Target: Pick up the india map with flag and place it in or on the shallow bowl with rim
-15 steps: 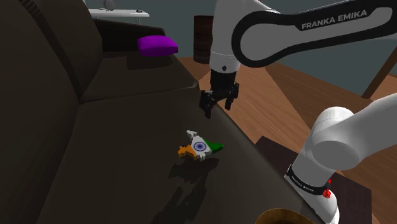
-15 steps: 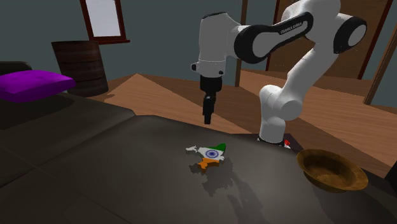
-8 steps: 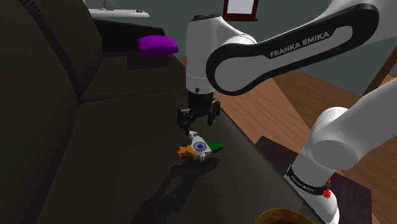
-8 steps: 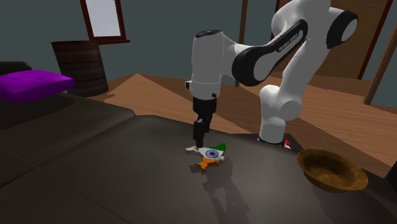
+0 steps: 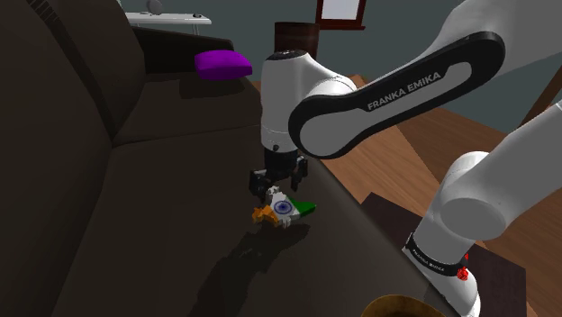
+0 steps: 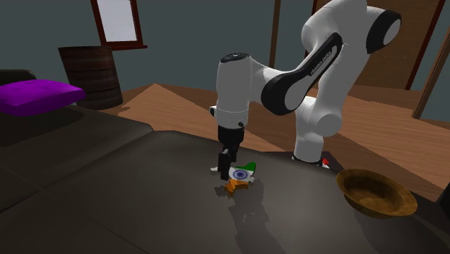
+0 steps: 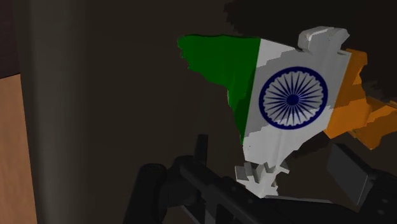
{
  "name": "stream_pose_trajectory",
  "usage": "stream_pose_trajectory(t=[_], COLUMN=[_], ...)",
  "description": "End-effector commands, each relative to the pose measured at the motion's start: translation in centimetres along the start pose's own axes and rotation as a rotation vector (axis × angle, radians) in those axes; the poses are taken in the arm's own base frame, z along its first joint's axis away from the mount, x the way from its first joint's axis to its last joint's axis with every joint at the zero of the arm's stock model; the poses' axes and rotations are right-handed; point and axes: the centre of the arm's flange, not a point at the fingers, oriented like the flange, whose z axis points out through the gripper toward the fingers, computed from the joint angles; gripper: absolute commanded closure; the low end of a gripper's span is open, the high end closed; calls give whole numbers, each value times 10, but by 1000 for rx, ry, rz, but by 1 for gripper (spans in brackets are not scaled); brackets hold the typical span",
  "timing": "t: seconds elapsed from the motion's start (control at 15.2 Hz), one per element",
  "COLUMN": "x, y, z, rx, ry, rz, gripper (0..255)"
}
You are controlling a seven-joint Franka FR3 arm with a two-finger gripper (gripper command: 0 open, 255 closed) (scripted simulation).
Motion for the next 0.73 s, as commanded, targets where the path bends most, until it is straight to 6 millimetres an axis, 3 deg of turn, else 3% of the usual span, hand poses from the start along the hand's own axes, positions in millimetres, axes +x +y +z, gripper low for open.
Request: stream_pose_trajectory(t=[0.0, 0.4, 0.46, 0.66], x=[0, 0, 0, -1], y=[-1, -1, -1, -1], z=[3, 3, 3, 1], rx=[0, 0, 0, 0], ry=[-1, -1, -1, -1], rz=[0, 0, 0, 0], gripper=[0, 0, 255, 255])
